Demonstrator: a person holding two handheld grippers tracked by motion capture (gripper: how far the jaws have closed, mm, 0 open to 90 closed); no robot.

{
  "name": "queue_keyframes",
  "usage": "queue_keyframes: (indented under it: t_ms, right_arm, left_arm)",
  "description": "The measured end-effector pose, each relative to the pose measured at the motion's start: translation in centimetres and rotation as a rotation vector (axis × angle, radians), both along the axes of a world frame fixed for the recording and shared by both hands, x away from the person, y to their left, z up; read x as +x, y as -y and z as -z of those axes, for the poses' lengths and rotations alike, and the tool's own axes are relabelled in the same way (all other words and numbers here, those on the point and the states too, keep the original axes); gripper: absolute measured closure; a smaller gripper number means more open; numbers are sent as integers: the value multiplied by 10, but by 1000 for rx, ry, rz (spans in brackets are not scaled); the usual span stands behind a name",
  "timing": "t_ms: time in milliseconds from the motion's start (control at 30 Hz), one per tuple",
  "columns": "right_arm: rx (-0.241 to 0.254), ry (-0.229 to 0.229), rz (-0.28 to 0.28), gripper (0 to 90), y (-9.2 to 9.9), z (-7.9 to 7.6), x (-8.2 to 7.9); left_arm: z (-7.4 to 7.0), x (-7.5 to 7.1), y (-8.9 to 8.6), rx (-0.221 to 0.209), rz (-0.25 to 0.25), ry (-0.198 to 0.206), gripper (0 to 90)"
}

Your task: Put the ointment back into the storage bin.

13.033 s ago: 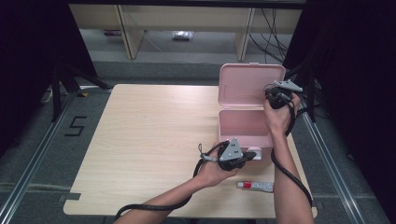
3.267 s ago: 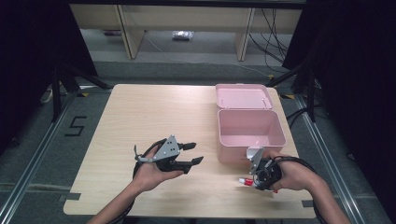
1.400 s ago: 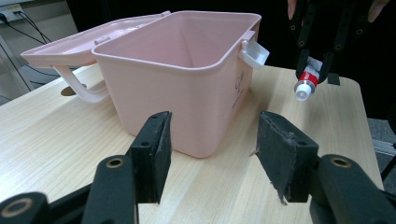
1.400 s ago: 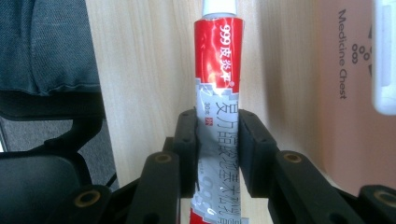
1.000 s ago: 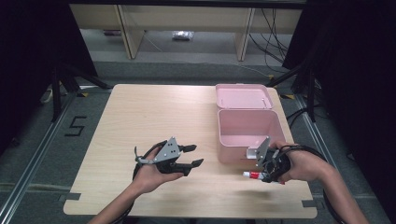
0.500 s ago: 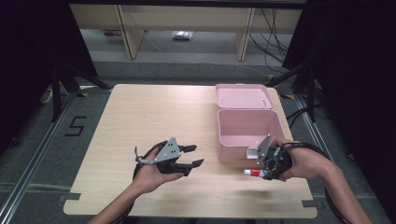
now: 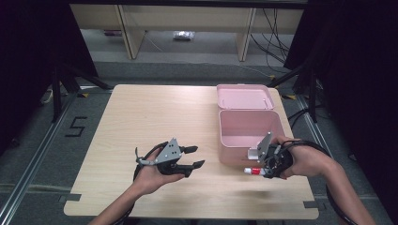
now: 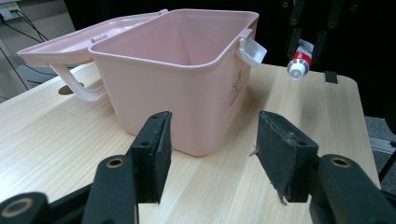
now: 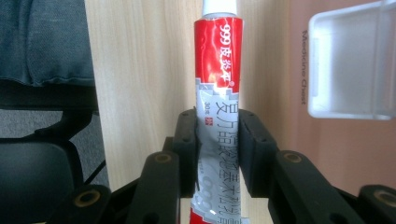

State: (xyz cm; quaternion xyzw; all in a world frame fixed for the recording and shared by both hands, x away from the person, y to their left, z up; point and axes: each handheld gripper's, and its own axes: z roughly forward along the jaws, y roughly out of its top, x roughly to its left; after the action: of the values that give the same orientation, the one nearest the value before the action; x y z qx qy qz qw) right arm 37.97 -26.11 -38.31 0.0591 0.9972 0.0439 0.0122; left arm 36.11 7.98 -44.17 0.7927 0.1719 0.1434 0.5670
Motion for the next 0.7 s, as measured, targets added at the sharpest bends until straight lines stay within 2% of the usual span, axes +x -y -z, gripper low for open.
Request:
queue_keyframes:
  t_ms: [133,167,200,267,300,333,433,500,533,600,633,700]
  right_arm:
    - [-3,5,7,720,0,-4,0]
    - [7,8,-21,720,0,-4,2]
    - [0,7,7,720,1,-6,0]
    - [19,7,-19,720,0,-7,1]
    - [16,6,-6,720,0,-8,0]
    - [24,5,-15,720,0,-8,1]
    - [-1,20,0,720,2,-10,0]
    - [7,21,-50,720,2,-10,4]
    - [-2,24,-14,720,2,-12,2]
    - [7,17,-10,720,2,-12,3]
    - [8,24,-26,720,2,-13,4]
    - [11,24,14,719,2,-14,1]
  left_arm:
    - [0,0,0,0,-3,0,449]
    - [0,0,0,-1,-2,0,449]
    - [0,0,0,0,-2,0,449]
    - [1,-1,0,-1,-1,-3,449]
    - [2,0,1,-10,5,-3,449]
    - [1,-1,1,2,3,-5,449]
    - [1,-1,1,3,2,-3,449]
    - [1,0,1,-7,10,-1,449]
    - [1,0,1,-6,9,1,449]
    - [1,0,1,-5,9,1,449]
    - [1,1,1,-5,10,1,449]
    - [1,0,1,-1,7,-2,449]
